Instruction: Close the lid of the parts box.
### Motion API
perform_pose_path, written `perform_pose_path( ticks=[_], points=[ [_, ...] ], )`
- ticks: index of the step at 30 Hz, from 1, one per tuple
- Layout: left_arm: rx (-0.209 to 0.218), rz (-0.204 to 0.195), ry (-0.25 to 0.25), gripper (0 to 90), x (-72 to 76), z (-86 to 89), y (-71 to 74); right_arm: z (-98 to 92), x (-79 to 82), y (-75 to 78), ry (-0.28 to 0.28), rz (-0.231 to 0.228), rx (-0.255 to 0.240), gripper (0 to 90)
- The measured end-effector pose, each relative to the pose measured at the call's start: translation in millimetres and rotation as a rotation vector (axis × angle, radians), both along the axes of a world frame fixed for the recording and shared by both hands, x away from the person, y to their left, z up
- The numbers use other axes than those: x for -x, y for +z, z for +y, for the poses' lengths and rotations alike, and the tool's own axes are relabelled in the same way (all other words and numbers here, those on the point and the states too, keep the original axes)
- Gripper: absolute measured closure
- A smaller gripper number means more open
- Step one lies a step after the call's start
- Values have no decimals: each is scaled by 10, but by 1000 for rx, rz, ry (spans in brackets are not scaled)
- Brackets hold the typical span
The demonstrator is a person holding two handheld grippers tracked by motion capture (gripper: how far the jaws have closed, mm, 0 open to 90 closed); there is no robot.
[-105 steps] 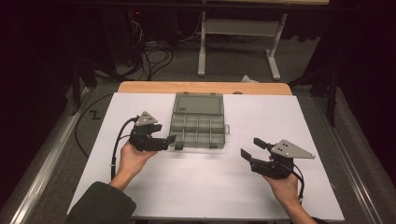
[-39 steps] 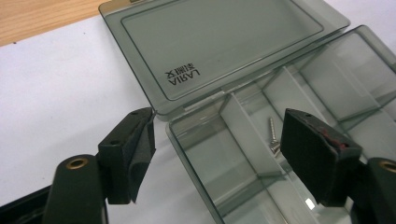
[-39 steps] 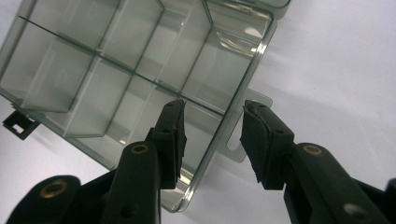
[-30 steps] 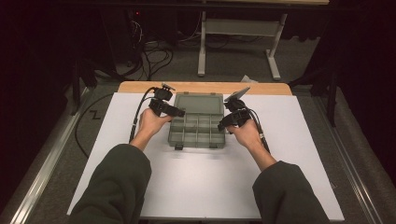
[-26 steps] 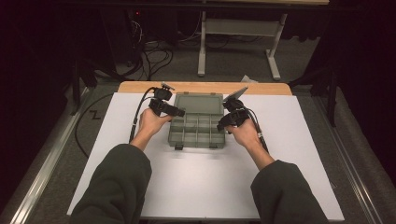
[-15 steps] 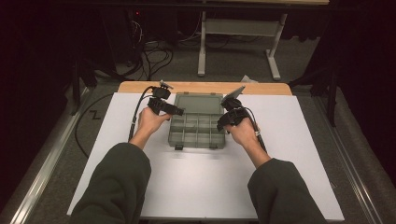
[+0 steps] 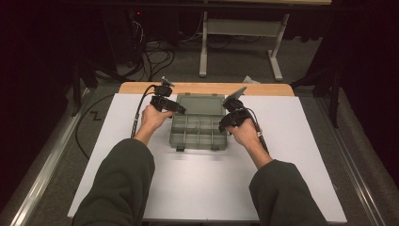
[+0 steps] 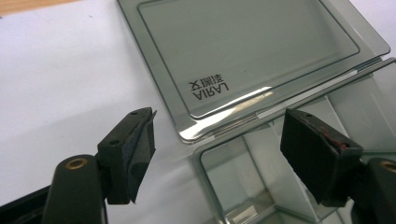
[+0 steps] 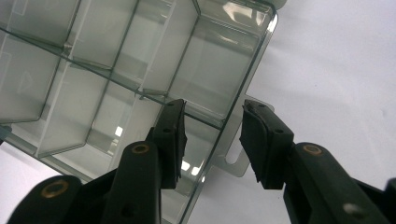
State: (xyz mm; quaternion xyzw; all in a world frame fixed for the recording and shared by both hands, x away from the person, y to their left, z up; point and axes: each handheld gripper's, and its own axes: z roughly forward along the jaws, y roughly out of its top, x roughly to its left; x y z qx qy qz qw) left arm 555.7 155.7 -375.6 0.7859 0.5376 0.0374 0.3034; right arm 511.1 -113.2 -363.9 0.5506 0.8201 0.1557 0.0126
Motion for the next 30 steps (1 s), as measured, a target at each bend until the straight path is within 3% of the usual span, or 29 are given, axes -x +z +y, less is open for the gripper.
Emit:
perform_pose_path(
  ticks=[5, 9, 14, 24, 30],
  points=[
    [30, 18, 16, 258, -88, -33, -38, -4, -6, -2, 17, -4, 4, 619],
    [25, 37, 18, 252, -150, -55, -67, 1, 2, 0, 25, -10, 14, 620],
    [57, 56, 29, 239, -194, -60, -143, 3, 3, 0, 32, -11, 17, 621],
    [56, 82, 49, 238, -264, -78, -220, 8, 5, 1, 29, -6, 16, 621],
    [87, 105, 49, 202, -289, -61, -255, 0, -2, -2, 40, -9, 16, 621]
  ],
)
